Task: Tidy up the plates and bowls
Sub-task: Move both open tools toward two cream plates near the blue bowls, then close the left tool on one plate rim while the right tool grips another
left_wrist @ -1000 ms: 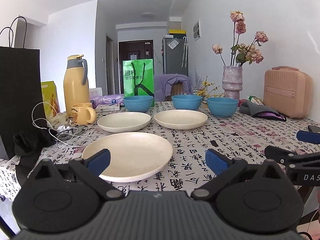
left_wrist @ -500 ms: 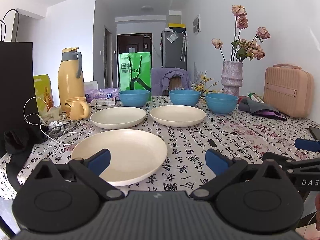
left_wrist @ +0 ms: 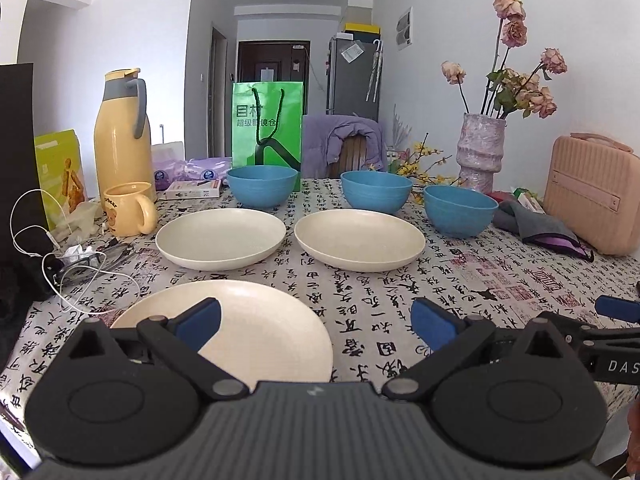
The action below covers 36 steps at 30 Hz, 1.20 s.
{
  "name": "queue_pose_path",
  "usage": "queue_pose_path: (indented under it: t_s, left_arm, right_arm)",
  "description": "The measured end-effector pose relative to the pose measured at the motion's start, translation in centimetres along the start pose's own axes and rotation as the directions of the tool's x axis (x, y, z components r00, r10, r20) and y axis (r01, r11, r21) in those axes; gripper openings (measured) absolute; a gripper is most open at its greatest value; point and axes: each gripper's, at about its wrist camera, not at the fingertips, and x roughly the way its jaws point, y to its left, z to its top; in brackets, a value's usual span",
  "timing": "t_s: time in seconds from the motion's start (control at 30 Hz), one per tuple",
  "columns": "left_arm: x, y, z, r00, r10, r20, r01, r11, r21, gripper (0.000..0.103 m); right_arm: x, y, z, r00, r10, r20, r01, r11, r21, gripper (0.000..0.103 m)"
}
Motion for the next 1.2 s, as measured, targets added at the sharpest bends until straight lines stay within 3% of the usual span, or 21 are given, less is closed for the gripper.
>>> queue_pose_path:
  t_s: [0.33,0.6,0.67,0.73,0.87,0.93,1.07,1.2]
  left_arm:
    - [7.0,1.6,4.4,0.993,0.005,-0.121,-0.016,0.996,-0.091,0.103]
    - [14.7,2.1,8.0,0.968,-0.095,-0.233,0.07,0.991,-0.112,0.101]
    - [16.9,1.9,8.6,0.961,-0.098,-0.26,0.071,0.991,-0.11,0.095]
    - [19.0,1.6,9.0,0.953,-0.09,-0.288,0.064,0.993,-0.099,0.081]
    - [22.6,1.4,9.3,0.937,-0.084,-0.339,0.055,0.994,-0.094,0.072]
    - [23.9,1.4,9.4,0.929,-0.063,-0.366,0.03,0.995,-0.094,0.063]
    - [25.3,1.6,9.4,0.929,-0.048,-0.367,0.019,0.996,-0.082,0.055]
    - [26.3,2.0,9.3,0.923,-0.043,-0.383,0.003,0.994,-0.105,0.04]
  right_arm:
    - [7.2,-1.7,4.4,0.995,0.03,-0.091,-0.029,1.0,0.008,0.103]
    - [15.0,-2.8,8.4,0.976,0.116,-0.186,-0.103,0.991,0.08,0.102]
    - [17.4,-2.9,9.3,0.965,0.144,-0.218,-0.124,0.987,0.103,0.098]
    - [19.6,-3.0,9.9,0.957,0.168,-0.239,-0.143,0.983,0.117,0.093]
    - [24.1,-2.6,10.7,0.941,0.179,-0.287,-0.147,0.981,0.129,0.086]
    - [25.8,-2.2,10.7,0.936,0.176,-0.305,-0.148,0.982,0.115,0.08]
    - [28.6,-1.5,10.6,0.938,0.144,-0.316,-0.128,0.989,0.071,0.075]
    - [30.2,-1.2,10.5,0.935,0.141,-0.326,-0.127,0.99,0.066,0.059]
